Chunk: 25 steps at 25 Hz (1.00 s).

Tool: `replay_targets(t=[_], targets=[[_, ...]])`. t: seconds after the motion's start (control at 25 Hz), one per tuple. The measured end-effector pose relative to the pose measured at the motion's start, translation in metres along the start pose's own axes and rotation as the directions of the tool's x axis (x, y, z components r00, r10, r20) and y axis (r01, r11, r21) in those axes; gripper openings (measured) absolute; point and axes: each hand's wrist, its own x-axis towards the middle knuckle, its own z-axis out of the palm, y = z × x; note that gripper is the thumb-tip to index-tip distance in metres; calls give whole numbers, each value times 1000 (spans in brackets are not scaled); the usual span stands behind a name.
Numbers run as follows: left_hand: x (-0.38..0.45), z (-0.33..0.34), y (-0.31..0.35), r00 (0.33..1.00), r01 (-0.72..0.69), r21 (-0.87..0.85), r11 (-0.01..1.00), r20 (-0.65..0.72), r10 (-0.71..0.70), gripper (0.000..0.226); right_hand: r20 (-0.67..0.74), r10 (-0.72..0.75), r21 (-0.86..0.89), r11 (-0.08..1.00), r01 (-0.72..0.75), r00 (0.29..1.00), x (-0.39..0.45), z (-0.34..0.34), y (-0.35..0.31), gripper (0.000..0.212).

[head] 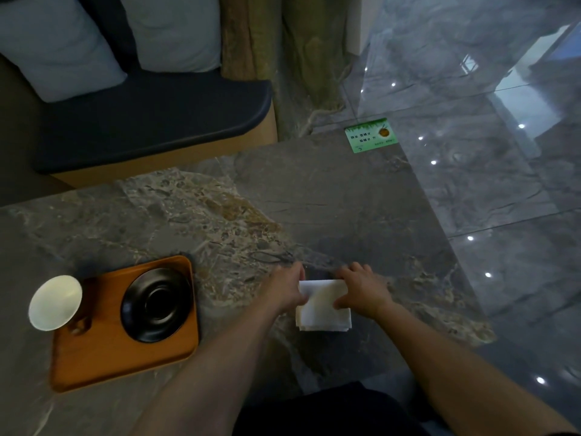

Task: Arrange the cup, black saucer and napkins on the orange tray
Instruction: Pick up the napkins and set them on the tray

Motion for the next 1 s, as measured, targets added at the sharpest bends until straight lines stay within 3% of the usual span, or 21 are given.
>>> replay_targets(t=[0.16,0.28,0.4,0.52,0.68,0.8,1.0], targets=[[-8,-1,-7,997,-21,-171,985,64,32,29,60,45,319,946,-62,997,-14,1,-3,44],[-18,-2,-13,997,7,-396,918,74,24,30,92,65,622,776,-108,994,-29,-3,-3,37],[-29,-5,-21,998,14,-597,802,62,29,32,124,36,831,542,-124,992,-47,-14,-8,38],[-43,-9,-30,997,62,-791,609,78,0,27,104,21,906,411,-103,994,-59,-24,-21,35],[-68,-13,-45,999,24,-896,444,34,15,27,40,-43,890,455,-16,998,-67,-31,-43,31],[-88,-15,-59,997,-46,-895,443,-67,-34,34,-45,-97,854,512,89,994,-71,-31,-66,20],[-135,-20,-94,957,-151,-883,444,-243,-159,43,-105,-205,796,569,206,973,-70,-23,-124,27]])
